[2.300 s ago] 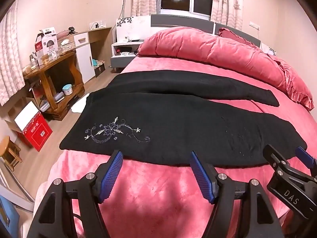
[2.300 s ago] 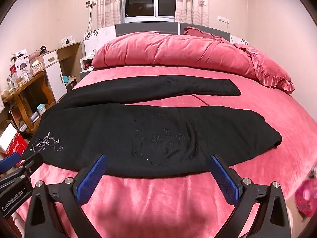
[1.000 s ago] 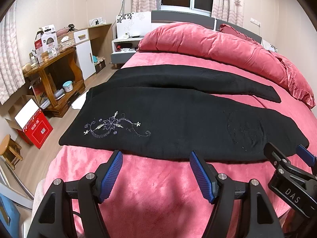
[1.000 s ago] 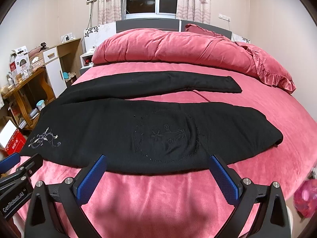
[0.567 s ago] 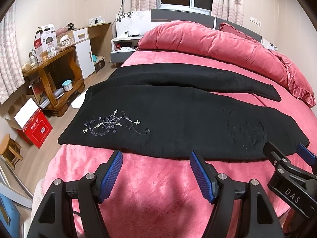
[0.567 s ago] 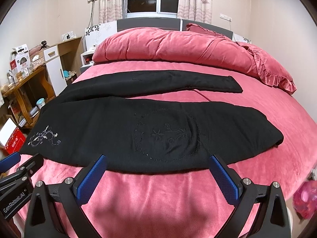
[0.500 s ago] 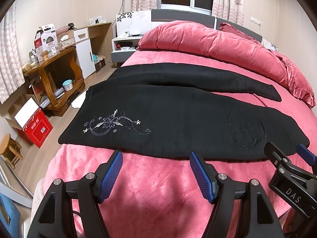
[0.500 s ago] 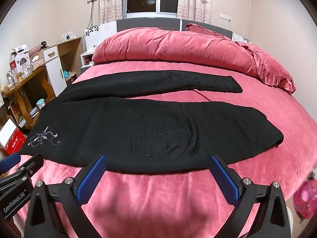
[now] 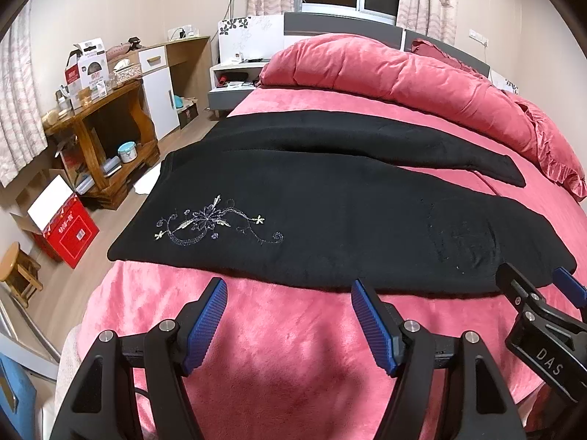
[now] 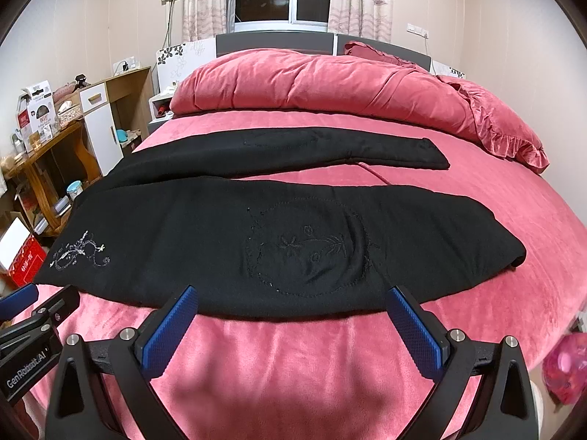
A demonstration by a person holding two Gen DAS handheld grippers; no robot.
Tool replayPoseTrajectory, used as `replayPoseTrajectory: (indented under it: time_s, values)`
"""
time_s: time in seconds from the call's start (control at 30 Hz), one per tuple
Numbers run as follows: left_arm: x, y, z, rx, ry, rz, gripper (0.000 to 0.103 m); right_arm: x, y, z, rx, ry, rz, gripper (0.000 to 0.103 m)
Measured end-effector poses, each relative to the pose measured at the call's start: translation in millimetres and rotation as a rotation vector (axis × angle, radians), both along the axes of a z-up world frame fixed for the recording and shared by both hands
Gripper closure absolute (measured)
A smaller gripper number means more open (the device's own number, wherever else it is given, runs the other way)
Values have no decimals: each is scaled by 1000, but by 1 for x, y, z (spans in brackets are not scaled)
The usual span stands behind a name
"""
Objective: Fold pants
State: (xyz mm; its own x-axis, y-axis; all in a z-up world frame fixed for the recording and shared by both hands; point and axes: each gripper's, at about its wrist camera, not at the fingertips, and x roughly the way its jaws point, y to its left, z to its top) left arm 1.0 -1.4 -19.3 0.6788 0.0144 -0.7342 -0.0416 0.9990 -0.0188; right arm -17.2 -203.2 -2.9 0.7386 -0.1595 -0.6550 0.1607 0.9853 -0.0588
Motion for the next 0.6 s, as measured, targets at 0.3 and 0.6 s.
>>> replayPoseTrajectory:
  time_s: [0.3, 0.6]
  values:
    - [10, 8, -9, -68, 60, -30, 31, 3, -10, -5, -19, 25, -30, 0]
    - [41, 81, -50, -584, 305, 33, 35, 11, -52, -11, 72, 46, -42, 0]
